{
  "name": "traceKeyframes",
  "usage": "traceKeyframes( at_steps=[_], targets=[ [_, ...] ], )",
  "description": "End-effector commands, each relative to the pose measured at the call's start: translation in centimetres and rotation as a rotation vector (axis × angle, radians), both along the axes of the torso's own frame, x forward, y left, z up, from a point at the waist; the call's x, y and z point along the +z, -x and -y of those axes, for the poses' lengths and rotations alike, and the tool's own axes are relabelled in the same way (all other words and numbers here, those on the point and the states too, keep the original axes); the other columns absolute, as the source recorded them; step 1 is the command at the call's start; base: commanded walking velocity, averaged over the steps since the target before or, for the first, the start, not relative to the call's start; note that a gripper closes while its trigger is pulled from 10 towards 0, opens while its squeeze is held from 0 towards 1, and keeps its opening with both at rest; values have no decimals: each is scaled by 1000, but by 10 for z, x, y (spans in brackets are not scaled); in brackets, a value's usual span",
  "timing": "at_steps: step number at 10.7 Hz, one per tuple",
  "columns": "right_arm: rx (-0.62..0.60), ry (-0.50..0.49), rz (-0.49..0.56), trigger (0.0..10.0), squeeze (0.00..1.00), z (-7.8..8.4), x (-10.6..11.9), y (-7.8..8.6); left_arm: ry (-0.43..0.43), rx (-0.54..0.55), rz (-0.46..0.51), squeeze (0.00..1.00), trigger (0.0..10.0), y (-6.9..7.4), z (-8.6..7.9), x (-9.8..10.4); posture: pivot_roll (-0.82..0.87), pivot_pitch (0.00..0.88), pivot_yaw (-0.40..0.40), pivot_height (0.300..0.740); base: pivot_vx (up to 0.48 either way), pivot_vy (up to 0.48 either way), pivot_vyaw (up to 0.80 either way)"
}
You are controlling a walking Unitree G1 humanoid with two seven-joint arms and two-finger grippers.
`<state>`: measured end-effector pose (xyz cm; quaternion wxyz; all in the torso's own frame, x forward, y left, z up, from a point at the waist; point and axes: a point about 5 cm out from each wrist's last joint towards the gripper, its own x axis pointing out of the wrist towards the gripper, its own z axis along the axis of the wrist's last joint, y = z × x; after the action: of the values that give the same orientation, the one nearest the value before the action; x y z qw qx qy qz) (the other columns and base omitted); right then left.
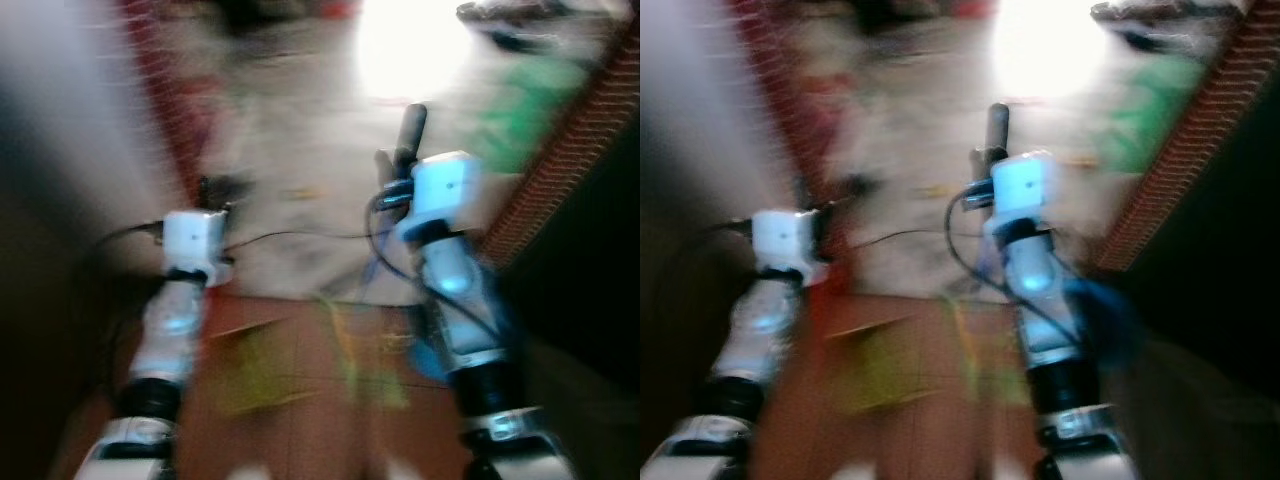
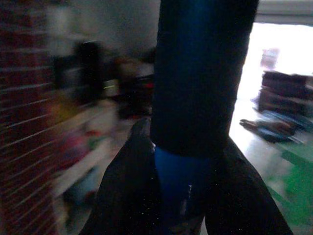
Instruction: Sweep floor
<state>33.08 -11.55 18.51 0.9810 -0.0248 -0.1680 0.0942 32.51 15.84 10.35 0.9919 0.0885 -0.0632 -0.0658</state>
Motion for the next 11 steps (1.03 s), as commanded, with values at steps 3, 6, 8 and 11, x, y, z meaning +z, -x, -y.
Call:
traceKeyframes(
  at_steps=[3,6,8,11],
  targets=[
    [-68,62,68,10000,0,18,11,0,104,-76,97,0,10000,-3,28,22,-41,6,14,740,157,0,0],
    [-61,61,75,10000,0,18,14,-2,102,-76,91,0,10000,-2,31,20,-44,4,8,740,0,0,0],
    [-63,72,80,10000,0,18,15,-3,104,-79,90,0,10000,-1,31,21,-42,4,4,740,0,0,0],
    [-38,80,68,10000,0,12,11,-4,103,-55,69,0,10000,0,30,17,-35,13,-1,740,0,0,0]
  ],
)
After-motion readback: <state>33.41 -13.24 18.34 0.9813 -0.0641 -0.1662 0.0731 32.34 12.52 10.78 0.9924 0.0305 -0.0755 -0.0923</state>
